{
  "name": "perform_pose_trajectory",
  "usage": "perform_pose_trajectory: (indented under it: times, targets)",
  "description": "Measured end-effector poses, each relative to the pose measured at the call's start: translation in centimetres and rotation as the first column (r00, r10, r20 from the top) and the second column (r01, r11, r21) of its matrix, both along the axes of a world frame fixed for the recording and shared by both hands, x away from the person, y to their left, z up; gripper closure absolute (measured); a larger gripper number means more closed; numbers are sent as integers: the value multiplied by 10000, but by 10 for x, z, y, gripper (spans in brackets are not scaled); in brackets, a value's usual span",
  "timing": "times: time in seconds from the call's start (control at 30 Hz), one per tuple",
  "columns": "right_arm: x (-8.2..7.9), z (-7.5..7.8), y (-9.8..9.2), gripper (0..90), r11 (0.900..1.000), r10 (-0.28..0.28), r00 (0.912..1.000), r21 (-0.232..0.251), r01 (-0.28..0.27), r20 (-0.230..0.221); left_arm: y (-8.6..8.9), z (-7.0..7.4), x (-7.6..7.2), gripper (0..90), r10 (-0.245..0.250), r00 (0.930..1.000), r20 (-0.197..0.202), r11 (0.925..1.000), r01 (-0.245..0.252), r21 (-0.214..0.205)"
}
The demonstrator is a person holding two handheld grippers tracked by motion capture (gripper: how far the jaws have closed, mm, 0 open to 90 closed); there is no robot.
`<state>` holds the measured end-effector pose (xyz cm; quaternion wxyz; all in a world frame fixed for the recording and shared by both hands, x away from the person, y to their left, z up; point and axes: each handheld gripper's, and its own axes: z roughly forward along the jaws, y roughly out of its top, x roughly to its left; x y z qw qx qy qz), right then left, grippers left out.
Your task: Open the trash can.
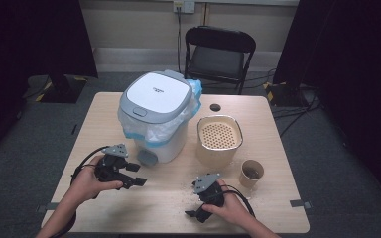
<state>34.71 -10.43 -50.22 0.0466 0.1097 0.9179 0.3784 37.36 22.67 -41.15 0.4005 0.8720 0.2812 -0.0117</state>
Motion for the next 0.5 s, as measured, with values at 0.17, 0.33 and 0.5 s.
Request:
perform_pose_trajectory:
  times: [0.17, 0.33, 0.5]
  targets:
    - [0, 0, 0, 0, 10000, -1, 10000, 1, 1, -2, 1, 12, 3, 400, 95, 10000, -25, 9999, -95, -81]
    - [0, 0, 0, 0, 10000, -1, 10000, 1, 1, 0, 1, 18, 5, 407, 187, 9998, 71, 9998, -186, -40]
    - [0, 0, 0, 0, 10000, -1, 10000, 0, 1, -1, 2, 27, 6, 427, 115, 9998, 181, 9999, -114, -70]
